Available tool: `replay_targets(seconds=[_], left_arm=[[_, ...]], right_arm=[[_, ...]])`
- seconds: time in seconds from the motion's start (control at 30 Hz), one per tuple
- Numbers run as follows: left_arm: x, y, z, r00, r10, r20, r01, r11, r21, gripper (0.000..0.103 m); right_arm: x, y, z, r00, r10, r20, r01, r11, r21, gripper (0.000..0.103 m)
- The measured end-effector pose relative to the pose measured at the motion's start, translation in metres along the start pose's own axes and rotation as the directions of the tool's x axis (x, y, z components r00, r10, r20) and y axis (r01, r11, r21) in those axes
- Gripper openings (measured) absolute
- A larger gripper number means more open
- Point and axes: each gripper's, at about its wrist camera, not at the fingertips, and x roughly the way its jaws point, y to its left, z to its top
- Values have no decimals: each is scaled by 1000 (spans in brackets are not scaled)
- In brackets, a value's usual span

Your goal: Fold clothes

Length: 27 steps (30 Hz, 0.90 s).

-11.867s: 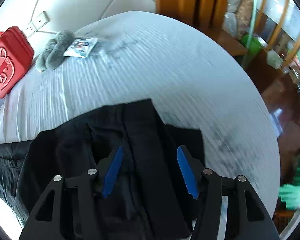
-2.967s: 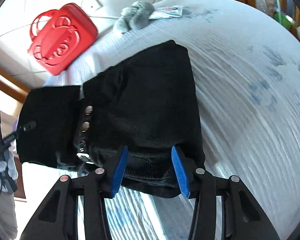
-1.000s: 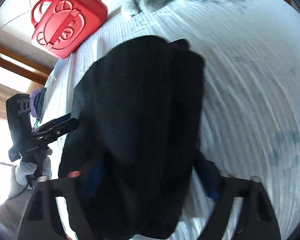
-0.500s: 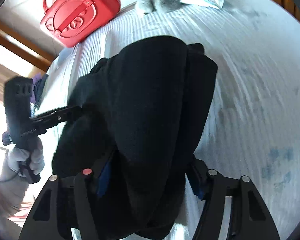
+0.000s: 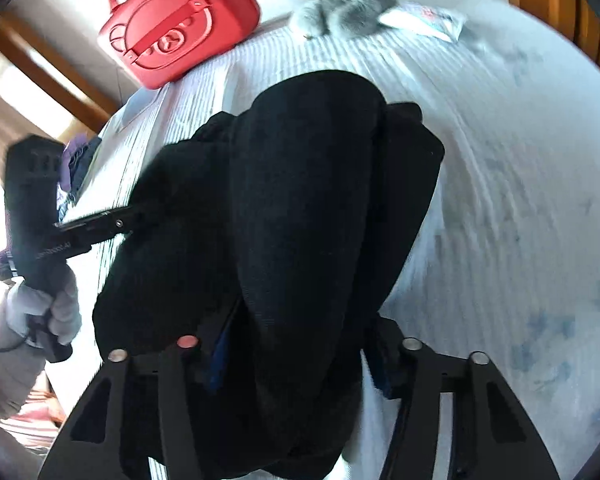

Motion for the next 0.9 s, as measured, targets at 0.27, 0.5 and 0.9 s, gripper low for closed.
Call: replay_targets(seconds=[0.27,0.5,0.9], left_arm=[[-48,-43,-1,995,27,94,-33,997,66,10],[-88,-61,7,984,74,160,-89,992,85,10],[-288,77,-34,908,303,289,-292,953,-83,10]], right_arm=[[-32,5,-7,990,111,88,-112,994,12,32],[-58,10,-1,963,230,141,-234,972,13,31],[-13,206,65,926,377,3,-363,896,-257,31]])
